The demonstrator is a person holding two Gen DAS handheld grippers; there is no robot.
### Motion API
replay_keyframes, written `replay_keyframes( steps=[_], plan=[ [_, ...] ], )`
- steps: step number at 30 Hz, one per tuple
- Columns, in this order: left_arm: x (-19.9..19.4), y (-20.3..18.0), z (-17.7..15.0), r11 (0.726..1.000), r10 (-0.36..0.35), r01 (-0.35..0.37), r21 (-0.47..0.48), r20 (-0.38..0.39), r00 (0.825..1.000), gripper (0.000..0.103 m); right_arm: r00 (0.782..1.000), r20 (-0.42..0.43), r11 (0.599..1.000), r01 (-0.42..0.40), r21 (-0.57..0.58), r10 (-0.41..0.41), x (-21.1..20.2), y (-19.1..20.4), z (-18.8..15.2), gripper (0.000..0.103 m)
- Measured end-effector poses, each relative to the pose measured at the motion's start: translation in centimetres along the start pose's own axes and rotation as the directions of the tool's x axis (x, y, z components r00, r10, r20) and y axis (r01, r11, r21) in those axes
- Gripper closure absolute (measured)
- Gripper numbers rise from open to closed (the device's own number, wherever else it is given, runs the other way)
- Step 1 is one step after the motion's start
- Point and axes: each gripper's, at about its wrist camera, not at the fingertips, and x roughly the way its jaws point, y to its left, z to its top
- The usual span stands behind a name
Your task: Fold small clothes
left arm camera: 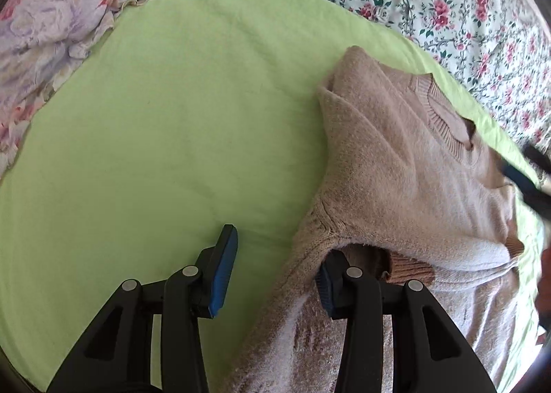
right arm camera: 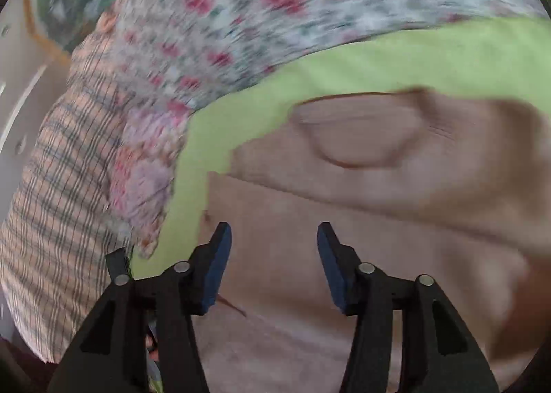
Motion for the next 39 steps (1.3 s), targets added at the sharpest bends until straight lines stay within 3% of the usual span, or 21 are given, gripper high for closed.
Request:
replay_keyframes(
  steps=[4, 6, 8, 10, 12, 13, 19, 21, 23, 27, 32, 34, 36, 39],
  plan=[
    [0.1, 0.1, 0.0, 1.000, -0.023, 0.023, 0.010, 0.002, 1.000, 0.059, 0.988, -0.143, 0.995, -0.074, -0.063, 0.065, 7.5, 2.3, 3.7, 0.029],
    [0.1, 0.3, 0.0, 0.999, -0.037, 0.037, 0.007, 0.000, 0.999, 0.059, 0.965, -0.251, 0.992, -0.095, -0.088, 0.070, 10.3, 3.1, 4.1, 0.024],
    [0.1, 0.6, -0.1, 0.999, -0.050, 0.050, -0.001, 0.002, 0.999, 0.059, 0.907, -0.404, 0.985, -0.156, -0.068, 0.116, 13.6, 3.8, 4.0, 0.024],
    [0.1, 0.6, -0.1, 0.998, -0.058, 0.058, -0.004, 0.007, 0.998, 0.059, 0.842, -0.499, 0.965, -0.260, -0.046, 0.203, 15.7, 5.2, 3.2, 0.023],
    [0.2, 0.6, -0.2, 0.998, -0.067, 0.067, -0.005, 0.016, 0.998, 0.058, 0.821, -0.506, 0.943, -0.330, -0.045, 0.263, 16.8, 6.7, 3.0, 0.023],
    [0.3, 0.6, -0.3, 0.997, -0.072, 0.072, -0.006, 0.022, 0.997, 0.058, 0.825, -0.486, 0.938, -0.345, -0.033, 0.287, 17.1, 7.0, 2.9, 0.023],
    [0.1, 1.2, -0.6, 0.994, -0.105, 0.105, -0.024, 0.019, 0.994, 0.059, 0.933, -0.205, 0.954, -0.276, 0.114, 0.295, 17.4, 4.5, 4.9, 0.023],
    [-0.1, 1.8, -0.6, 0.992, -0.120, 0.121, -0.035, 0.015, 0.993, 0.060, 0.962, -0.136, 0.969, -0.223, 0.110, 0.236, 16.2, 4.5, 5.7, 0.023],
    [-0.5, 2.2, -0.7, 0.991, -0.127, 0.127, -0.042, -0.002, 0.992, 0.060, 0.975, -0.108, 0.980, -0.186, 0.066, 0.192, 14.2, 4.7, 5.7, 0.023],
    [-1.9, 2.5, -0.8, 0.990, -0.122, 0.120, -0.073, -0.020, 0.992, 0.060, 0.990, -0.048, 0.991, -0.134, 0.027, 0.135, 8.9, 3.9, 4.4, 0.023],
    [-4.5, 1.1, -0.1, 0.985, -0.161, 0.162, -0.067, 0.027, 0.987, 0.061, 0.997, 0.070, 0.997, -0.027, 0.068, 0.022, 0.8, 1.1, -0.3, 0.024],
    [-5.0, -0.3, 0.8, 0.983, -0.178, 0.179, -0.030, 0.039, 0.983, 0.061, 0.991, 0.120, 0.994, 0.053, 0.100, -0.065, -2.5, -0.1, -2.7, 0.028],
    [-4.9, -2.1, 1.8, 0.981, -0.195, 0.195, 0.017, 0.048, 0.980, 0.061, 0.977, 0.139, 0.978, 0.142, 0.154, -0.163, -5.5, -1.8, -5.4, 0.043],
    [-3.9, -4.5, 3.5, 0.974, -0.209, 0.205, 0.091, 0.038, 0.977, 0.061, 0.957, 0.140, 0.946, 0.214, 0.244, -0.253, -9.1, -4.5, -8.8, 0.048]
  ],
)
